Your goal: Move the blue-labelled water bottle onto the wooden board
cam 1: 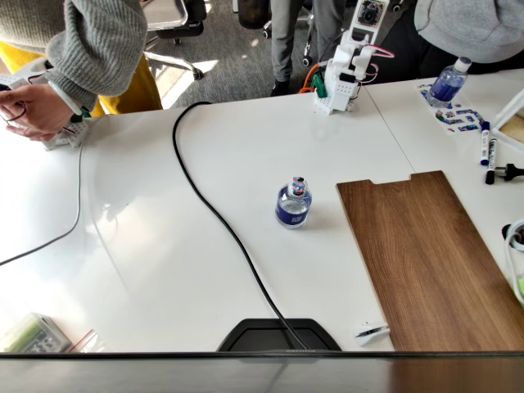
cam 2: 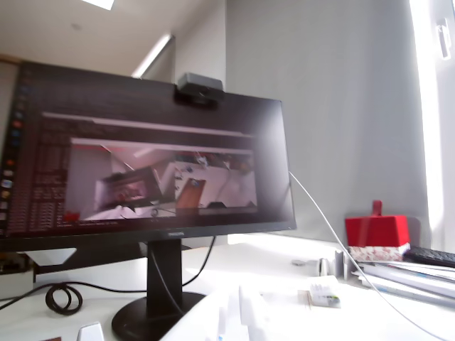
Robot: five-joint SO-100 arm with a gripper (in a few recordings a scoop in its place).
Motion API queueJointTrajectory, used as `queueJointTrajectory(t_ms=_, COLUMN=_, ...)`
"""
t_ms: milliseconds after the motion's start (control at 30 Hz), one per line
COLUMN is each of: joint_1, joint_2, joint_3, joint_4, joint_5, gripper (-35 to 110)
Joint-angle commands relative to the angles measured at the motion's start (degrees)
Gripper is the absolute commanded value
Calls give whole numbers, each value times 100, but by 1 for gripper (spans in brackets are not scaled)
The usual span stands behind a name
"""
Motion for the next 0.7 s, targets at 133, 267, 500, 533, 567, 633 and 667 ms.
queueJointTrajectory(t_ms=133, joint_1=132, joint_2=141, joint_3=70, joint_4=88, joint_5=-35, gripper=0)
queueJointTrajectory(t_ms=267, joint_1=132, joint_2=141, joint_3=70, joint_4=114, joint_5=-35, gripper=0)
queueJointTrajectory(t_ms=500, joint_1=211, joint_2=176, joint_3=70, joint_4=88, joint_5=-35, gripper=0)
queueJointTrajectory(t_ms=533, joint_1=211, joint_2=176, joint_3=70, joint_4=35, joint_5=0, gripper=0)
queueJointTrajectory(t_ms=567, joint_1=211, joint_2=176, joint_3=70, joint_4=-44, joint_5=79, gripper=0)
queueJointTrajectory(t_ms=633, joint_1=211, joint_2=176, joint_3=0, joint_4=-88, joint_5=237, gripper=0)
queueJointTrajectory(t_ms=667, joint_1=211, joint_2=176, joint_3=-70, joint_4=-9, joint_5=237, gripper=0)
